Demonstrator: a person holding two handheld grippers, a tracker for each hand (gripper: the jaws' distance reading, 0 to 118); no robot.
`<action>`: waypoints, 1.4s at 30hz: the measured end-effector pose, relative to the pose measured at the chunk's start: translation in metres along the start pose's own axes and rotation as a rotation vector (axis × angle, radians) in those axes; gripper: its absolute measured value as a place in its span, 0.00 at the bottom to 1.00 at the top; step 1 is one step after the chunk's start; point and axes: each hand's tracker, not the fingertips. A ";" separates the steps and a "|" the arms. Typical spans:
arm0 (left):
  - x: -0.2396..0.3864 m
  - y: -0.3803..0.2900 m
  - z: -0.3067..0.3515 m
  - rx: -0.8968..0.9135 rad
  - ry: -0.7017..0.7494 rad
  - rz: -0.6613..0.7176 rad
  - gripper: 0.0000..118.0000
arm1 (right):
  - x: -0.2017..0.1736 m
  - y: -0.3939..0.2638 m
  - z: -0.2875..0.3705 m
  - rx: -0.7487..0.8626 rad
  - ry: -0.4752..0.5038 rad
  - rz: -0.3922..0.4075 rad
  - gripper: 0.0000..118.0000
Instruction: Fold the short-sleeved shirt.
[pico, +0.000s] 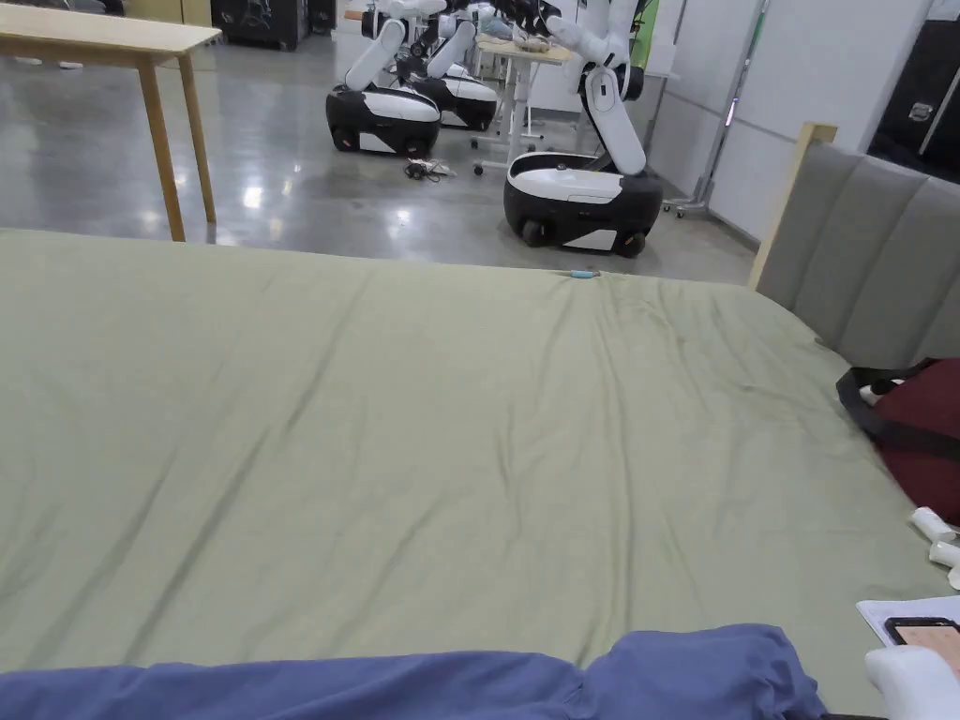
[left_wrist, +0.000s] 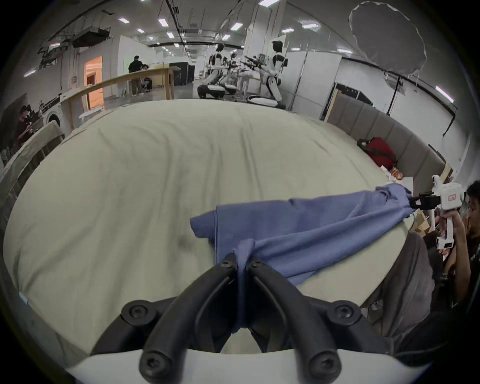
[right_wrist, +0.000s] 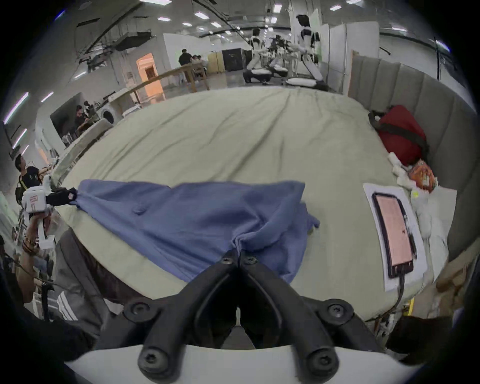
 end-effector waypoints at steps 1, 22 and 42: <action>-0.001 -0.002 -0.003 -0.007 0.001 0.008 0.02 | 0.002 -0.001 -0.004 -0.004 -0.001 -0.008 0.00; -0.005 0.008 0.043 0.180 0.031 0.149 0.98 | -0.012 -0.007 0.060 0.195 0.024 -0.033 0.96; -0.018 -0.034 0.106 0.252 -0.175 0.296 0.00 | -0.097 -0.028 0.120 0.496 0.264 -0.016 0.00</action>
